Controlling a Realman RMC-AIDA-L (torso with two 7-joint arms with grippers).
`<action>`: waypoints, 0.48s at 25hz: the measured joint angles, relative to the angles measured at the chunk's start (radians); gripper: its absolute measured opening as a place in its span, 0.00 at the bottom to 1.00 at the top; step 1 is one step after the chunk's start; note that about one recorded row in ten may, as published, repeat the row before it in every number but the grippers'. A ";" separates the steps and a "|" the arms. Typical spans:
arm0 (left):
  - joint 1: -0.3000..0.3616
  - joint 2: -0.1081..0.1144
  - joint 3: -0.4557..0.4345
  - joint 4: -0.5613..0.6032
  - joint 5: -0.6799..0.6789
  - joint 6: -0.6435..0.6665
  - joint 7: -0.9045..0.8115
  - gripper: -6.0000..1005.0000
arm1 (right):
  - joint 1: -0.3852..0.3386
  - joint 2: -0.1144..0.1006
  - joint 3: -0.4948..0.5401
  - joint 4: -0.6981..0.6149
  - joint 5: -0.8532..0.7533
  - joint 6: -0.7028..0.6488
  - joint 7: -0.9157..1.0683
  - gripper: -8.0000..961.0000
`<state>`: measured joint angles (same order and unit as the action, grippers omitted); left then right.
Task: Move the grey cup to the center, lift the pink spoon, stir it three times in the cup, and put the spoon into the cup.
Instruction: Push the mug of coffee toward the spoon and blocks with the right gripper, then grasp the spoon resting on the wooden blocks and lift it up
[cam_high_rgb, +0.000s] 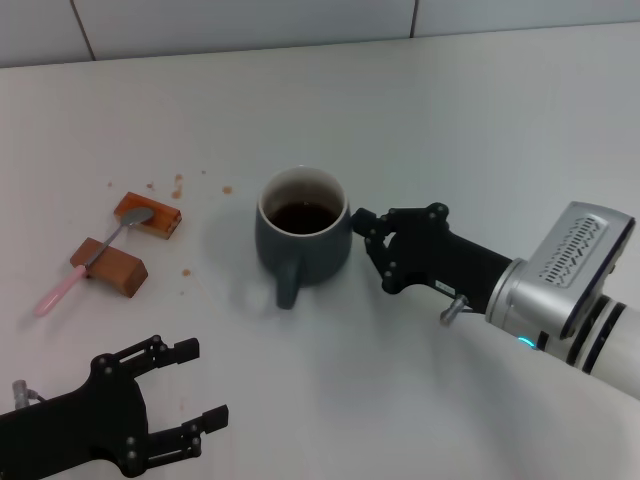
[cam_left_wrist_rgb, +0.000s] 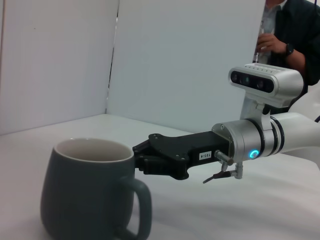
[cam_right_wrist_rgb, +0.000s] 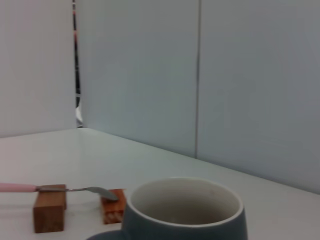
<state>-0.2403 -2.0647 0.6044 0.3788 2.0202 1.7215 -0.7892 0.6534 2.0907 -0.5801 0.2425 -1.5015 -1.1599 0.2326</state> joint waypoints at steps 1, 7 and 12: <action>0.000 0.000 0.000 0.000 0.000 0.000 0.000 0.80 | 0.005 0.000 0.002 0.003 -0.010 0.001 0.001 0.06; -0.001 0.000 0.000 0.000 0.000 -0.001 0.003 0.80 | 0.004 0.000 0.004 0.010 -0.022 -0.028 0.005 0.06; 0.000 0.000 0.000 0.000 0.000 -0.001 0.004 0.80 | -0.106 -0.012 0.001 -0.067 -0.024 -0.221 0.062 0.06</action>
<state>-0.2401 -2.0647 0.6044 0.3788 2.0201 1.7205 -0.7850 0.5476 2.0787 -0.5788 0.1759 -1.5256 -1.3811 0.2949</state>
